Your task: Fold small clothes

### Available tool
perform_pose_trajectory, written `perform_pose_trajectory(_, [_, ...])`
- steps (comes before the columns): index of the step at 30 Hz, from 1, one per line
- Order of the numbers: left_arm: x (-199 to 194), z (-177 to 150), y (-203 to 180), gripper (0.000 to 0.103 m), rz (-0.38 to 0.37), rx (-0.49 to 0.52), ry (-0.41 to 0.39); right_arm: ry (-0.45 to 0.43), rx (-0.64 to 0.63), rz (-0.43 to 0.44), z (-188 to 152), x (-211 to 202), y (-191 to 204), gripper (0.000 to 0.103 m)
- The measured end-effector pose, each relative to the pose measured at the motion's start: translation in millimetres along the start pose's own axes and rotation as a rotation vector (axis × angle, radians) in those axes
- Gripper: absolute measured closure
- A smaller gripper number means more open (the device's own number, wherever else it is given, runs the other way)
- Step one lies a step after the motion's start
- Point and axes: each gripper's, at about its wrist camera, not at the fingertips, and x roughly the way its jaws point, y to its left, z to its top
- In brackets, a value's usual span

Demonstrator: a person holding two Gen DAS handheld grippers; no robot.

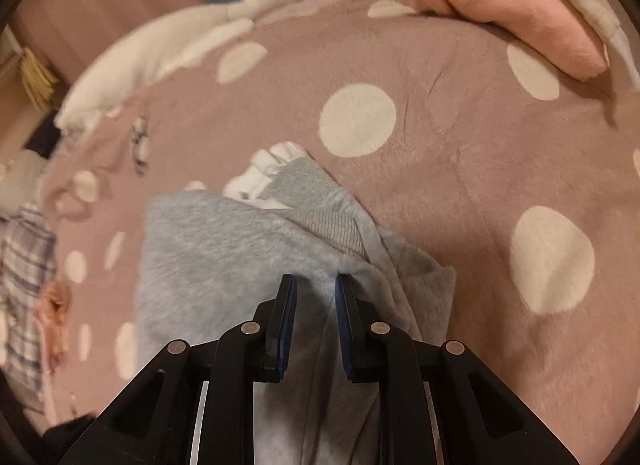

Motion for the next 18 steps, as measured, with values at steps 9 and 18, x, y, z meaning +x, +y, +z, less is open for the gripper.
perform_pose_trajectory(9, [-7,2,-6,0.041,0.004,-0.022,-0.026,-0.028,0.159,0.160,-29,-49,-40,0.057])
perform_pose_trajectory(18, [-27,-4,20,0.034,-0.043,-0.162,-0.064,0.023,0.216,0.191,-47,-45,-63,0.043])
